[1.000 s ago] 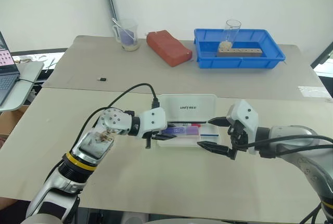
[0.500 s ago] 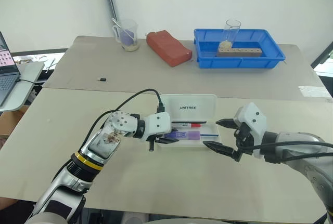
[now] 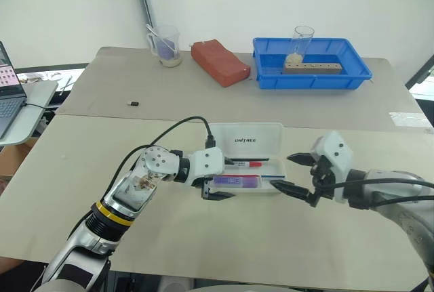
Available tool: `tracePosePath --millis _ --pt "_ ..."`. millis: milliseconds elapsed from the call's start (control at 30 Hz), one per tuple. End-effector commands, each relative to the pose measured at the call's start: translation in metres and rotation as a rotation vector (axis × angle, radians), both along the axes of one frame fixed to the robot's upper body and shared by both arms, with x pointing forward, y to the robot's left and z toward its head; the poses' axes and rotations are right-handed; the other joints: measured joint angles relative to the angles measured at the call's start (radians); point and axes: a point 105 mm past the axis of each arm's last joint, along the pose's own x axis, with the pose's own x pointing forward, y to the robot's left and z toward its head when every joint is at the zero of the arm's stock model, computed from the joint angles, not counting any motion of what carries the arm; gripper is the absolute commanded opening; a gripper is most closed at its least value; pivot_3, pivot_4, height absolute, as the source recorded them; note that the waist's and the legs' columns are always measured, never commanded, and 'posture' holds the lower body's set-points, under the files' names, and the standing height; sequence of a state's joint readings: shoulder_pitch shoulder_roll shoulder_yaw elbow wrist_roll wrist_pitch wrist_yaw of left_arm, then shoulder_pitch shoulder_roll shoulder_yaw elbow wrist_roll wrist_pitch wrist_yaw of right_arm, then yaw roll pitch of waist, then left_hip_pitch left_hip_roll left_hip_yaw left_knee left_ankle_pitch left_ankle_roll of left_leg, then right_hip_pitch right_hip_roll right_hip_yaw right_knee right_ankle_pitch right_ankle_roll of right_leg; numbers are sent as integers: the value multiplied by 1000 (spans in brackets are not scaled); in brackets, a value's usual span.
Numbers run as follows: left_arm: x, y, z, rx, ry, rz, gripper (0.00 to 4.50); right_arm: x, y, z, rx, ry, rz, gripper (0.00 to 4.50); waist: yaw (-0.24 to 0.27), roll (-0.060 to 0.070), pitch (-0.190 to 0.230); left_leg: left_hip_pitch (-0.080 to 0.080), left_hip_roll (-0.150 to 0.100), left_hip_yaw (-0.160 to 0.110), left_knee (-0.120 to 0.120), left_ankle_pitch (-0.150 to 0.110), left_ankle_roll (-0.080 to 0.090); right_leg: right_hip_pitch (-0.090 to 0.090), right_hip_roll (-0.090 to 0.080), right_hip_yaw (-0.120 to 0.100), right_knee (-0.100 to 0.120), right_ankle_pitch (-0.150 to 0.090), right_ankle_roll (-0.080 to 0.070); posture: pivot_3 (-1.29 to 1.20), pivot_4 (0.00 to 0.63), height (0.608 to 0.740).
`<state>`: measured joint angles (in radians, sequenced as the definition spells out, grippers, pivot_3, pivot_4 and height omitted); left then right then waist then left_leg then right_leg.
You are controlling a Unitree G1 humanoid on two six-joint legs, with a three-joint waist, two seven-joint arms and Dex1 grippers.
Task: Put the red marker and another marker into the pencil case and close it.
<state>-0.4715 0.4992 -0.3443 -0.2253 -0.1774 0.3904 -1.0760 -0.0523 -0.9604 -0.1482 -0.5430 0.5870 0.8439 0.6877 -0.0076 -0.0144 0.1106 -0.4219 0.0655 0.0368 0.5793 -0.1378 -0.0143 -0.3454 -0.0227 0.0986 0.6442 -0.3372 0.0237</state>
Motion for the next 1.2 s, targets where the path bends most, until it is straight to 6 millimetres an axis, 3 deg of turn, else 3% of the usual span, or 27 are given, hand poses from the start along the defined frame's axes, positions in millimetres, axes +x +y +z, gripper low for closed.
tracePosePath --millis 33,100,267,667,900,1100,1200 --pt "-9 -18 59 -245 -83 -74 4469 19 -54 10 -111 -66 -124 4500 5 0 0 0 0 0 1 0 0 1 0 0 0 -1 2 0 150 740" --pt "-14 -24 69 -311 -71 -104 4469 26 -86 0 -171 -31 -182 4500 5 -1 0 1 0 0 2 0 1 3 0 -1 -1 -1 2 0 150 740" --pt "-19 -33 79 -359 -76 -131 4469 31 -122 -15 -246 48 -197 4500 -9 3 2 8 -1 0 2 -4 6 11 0 1 -4 -1 1 0 150 740" --pt "-27 -31 75 -333 -60 -135 4469 50 -121 -34 -202 205 -162 4500 -2 8 3 8 -1 0 4 -4 6 13 0 2 -4 0 1 0 150 740" --pt "-30 -28 74 -329 -48 -125 4500 46 -132 -45 -234 272 -185 2337 0 8 4 7 -3 0 9 -5 7 16 -1 2 -4 0 1 0 150 740" --pt "-31 -27 70 -331 -43 -123 4500 43 -127 -40 -214 260 -137 290 -2 8 4 8 -3 -1 9 -5 7 17 -1 1 -4 0 1 0 150 740" --pt "-31 -21 64 -313 -35 -117 4500 36 -97 -24 -226 190 54 231 -4 9 4 8 -3 -1 9 -5 7 17 -1 1 -4 0 1 0 150 740"
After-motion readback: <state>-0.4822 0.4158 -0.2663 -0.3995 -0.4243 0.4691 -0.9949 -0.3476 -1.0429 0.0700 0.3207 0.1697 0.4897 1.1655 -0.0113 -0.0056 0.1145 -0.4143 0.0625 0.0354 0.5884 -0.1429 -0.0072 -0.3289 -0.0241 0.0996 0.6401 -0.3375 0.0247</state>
